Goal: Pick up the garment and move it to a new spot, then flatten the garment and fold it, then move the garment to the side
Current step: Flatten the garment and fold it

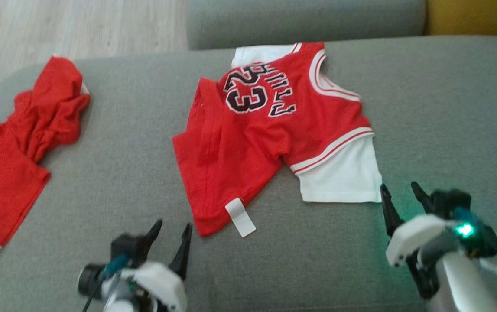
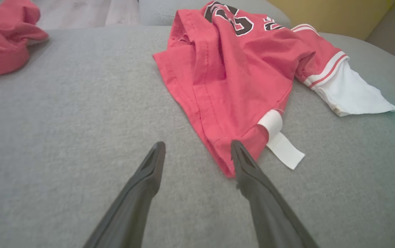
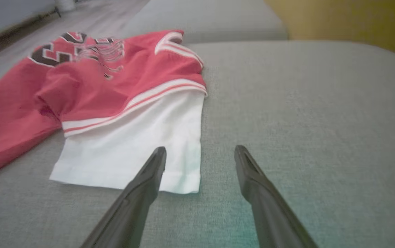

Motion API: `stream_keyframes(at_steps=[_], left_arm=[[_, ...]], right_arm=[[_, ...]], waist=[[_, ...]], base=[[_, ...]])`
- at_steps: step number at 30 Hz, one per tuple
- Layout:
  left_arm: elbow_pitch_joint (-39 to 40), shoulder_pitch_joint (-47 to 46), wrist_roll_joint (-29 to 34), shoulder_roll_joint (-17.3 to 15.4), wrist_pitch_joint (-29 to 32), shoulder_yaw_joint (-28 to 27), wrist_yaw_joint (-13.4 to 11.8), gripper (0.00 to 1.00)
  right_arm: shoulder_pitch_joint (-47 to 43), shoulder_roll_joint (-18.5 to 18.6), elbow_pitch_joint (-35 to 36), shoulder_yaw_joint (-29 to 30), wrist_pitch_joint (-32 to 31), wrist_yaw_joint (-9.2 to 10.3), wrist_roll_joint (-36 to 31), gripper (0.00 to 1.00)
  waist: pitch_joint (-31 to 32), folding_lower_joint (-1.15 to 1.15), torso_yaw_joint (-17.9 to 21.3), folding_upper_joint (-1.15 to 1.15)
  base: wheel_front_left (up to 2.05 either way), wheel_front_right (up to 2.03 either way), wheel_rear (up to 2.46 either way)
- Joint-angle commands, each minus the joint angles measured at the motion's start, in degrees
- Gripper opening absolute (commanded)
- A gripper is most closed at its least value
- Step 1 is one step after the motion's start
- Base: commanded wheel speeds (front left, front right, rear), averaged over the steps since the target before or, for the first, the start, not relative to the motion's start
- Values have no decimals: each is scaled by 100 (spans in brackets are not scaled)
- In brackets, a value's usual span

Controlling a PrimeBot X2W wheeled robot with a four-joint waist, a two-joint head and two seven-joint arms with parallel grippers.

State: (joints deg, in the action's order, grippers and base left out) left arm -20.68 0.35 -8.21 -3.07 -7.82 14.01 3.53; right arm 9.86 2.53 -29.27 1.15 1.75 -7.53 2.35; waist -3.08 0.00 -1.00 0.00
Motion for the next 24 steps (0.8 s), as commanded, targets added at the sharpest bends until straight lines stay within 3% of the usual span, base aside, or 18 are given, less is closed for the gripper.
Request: stream_keyframes(at_steps=[1, 6, 10, 24], left_arm=[[124, -396, 15, 18, 180, -84, 14, 100], [82, -792, -18, 18, 773, 158, -5, 100], [101, -926, -80, 19, 1119, 280, 8, 100], [164, -1052, -304, 18, 1424, 484, 32, 100]], right_arm=[[385, 34, 13, -56, -325, 4, -33, 100], [837, 34, -333, -134, -1192, 4, -96, 100], [990, 34, -474, -191, -1515, 4, -117, 100], [1000, 34, -329, -537, -1584, 4, 102, 100]], waist=[[-178, 0, -80, 0], [-379, 0, -178, 0], [-454, 0, -207, 0], [-708, 0, -82, 0]], base=[[0, 0, 0], [0, 0, 0], [0, 0, 0], [0, 0, 0]])
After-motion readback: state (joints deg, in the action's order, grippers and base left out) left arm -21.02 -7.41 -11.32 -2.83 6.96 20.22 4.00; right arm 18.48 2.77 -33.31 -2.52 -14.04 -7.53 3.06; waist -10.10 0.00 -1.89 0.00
